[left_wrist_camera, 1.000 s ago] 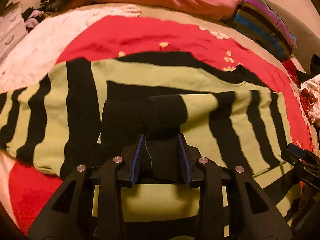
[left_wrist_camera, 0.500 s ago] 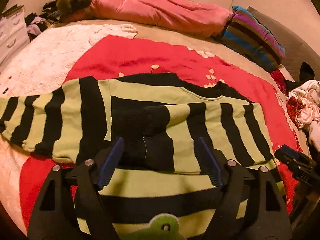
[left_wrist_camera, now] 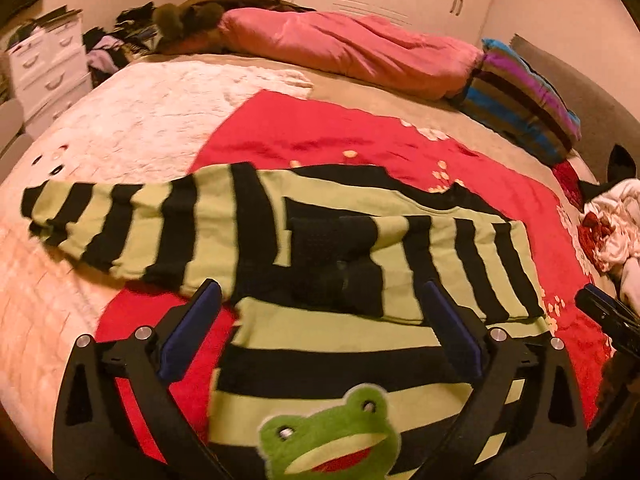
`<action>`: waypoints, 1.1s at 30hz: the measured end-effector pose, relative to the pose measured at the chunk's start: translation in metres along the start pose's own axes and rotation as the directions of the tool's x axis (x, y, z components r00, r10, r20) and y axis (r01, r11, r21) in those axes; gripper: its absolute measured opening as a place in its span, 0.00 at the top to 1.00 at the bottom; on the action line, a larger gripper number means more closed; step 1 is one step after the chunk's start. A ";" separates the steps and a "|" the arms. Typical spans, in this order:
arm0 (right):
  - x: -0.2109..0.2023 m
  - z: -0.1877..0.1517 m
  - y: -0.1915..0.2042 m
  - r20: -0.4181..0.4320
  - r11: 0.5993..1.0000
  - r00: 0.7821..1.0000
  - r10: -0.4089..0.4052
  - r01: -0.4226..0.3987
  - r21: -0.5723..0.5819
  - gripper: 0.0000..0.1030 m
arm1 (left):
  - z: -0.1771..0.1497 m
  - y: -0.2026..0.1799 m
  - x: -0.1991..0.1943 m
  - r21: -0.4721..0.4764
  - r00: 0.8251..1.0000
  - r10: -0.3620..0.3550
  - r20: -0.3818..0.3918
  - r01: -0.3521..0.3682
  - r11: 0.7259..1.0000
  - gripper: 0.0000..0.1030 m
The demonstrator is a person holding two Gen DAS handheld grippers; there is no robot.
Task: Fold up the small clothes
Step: 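Move the left tool to the other sleeve's black cuff, then grasp the other sleeve cuff with the left tool and lift it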
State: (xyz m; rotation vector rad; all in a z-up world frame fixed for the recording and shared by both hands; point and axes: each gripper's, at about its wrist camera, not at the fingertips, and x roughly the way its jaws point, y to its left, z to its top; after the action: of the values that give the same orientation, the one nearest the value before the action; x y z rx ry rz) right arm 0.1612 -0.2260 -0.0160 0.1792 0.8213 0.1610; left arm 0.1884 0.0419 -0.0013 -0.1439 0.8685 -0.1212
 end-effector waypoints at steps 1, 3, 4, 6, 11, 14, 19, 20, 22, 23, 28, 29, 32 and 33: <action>-0.001 0.000 0.006 0.002 1.000 1.000 0.008 -0.008 -0.010 0.07 | -0.001 0.005 -0.003 -0.008 1.000 0.004 0.001 -0.004 1.000 0.09; -0.003 -0.001 0.017 0.000 0.999 1.000 0.027 -0.027 -0.026 0.07 | -0.003 0.016 -0.007 -0.025 1.000 0.013 0.003 -0.012 1.000 0.09; -0.002 -0.002 0.024 -0.005 0.999 0.999 0.038 -0.038 -0.037 0.07 | -0.005 0.025 -0.010 -0.042 1.000 0.018 -0.001 -0.018 0.999 0.09; 0.000 -0.005 0.041 -0.016 0.996 0.998 0.056 -0.057 -0.068 0.07 | -0.009 0.043 -0.014 -0.077 1.000 0.026 -0.010 -0.027 0.997 0.09; 0.010 -0.013 0.085 -0.054 0.983 0.993 0.105 -0.112 -0.144 0.07 | -0.017 0.087 -0.026 -0.164 0.998 0.060 -0.014 -0.062 0.985 0.09; 0.017 -0.021 0.110 -0.086 0.973 0.988 0.125 -0.139 -0.183 0.07 | -0.020 0.121 -0.033 -0.247 0.997 0.072 -0.007 -0.072 0.966 0.09; 0.024 -0.033 0.147 -0.126 0.954 0.981 0.148 -0.175 -0.244 0.07 | -0.026 0.175 -0.040 -0.404 0.998 0.058 0.015 -0.047 0.913 0.09; 0.024 -0.034 0.151 -0.129 0.952 0.980 0.151 -0.179 -0.250 0.07 | -0.028 0.186 -0.042 -0.432 0.998 0.063 0.022 -0.048 0.901 0.09; 0.027 -0.036 0.162 -0.141 0.945 0.977 0.161 -0.194 -0.264 0.07 | -0.031 0.203 -0.045 -0.469 0.997 0.076 0.029 -0.053 0.882 0.09; 0.029 -0.037 0.168 -0.146 0.942 0.975 0.165 -0.199 -0.269 0.07 | -0.033 0.211 -0.046 -0.484 0.996 0.081 0.033 -0.055 0.873 0.09; 0.044 -0.040 0.200 -0.176 0.918 0.965 0.196 -0.244 -0.313 0.07 | -0.037 0.252 -0.046 -0.587 0.995 0.089 0.052 -0.042 0.809 0.09; 0.048 -0.041 0.207 -0.190 0.912 0.962 0.199 -0.252 -0.323 0.07 | -0.037 0.258 -0.044 -0.600 0.994 0.091 0.054 -0.040 0.799 0.09; 0.056 -0.051 0.227 -0.230 0.895 0.948 0.222 -0.292 -0.339 0.07 | -0.034 0.276 -0.035 -0.632 0.995 0.091 0.051 -0.039 0.774 0.09; 0.057 -0.055 0.233 -0.243 0.888 0.942 0.231 -0.306 -0.342 0.07 | -0.032 0.280 -0.032 -0.635 0.995 0.091 0.052 -0.038 0.772 0.09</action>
State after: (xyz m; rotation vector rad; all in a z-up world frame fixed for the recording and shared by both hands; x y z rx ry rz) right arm 0.1412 0.0182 -0.0417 -0.0891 0.9431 0.6045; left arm 0.1564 0.3202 -0.0466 -0.7534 0.8049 0.2526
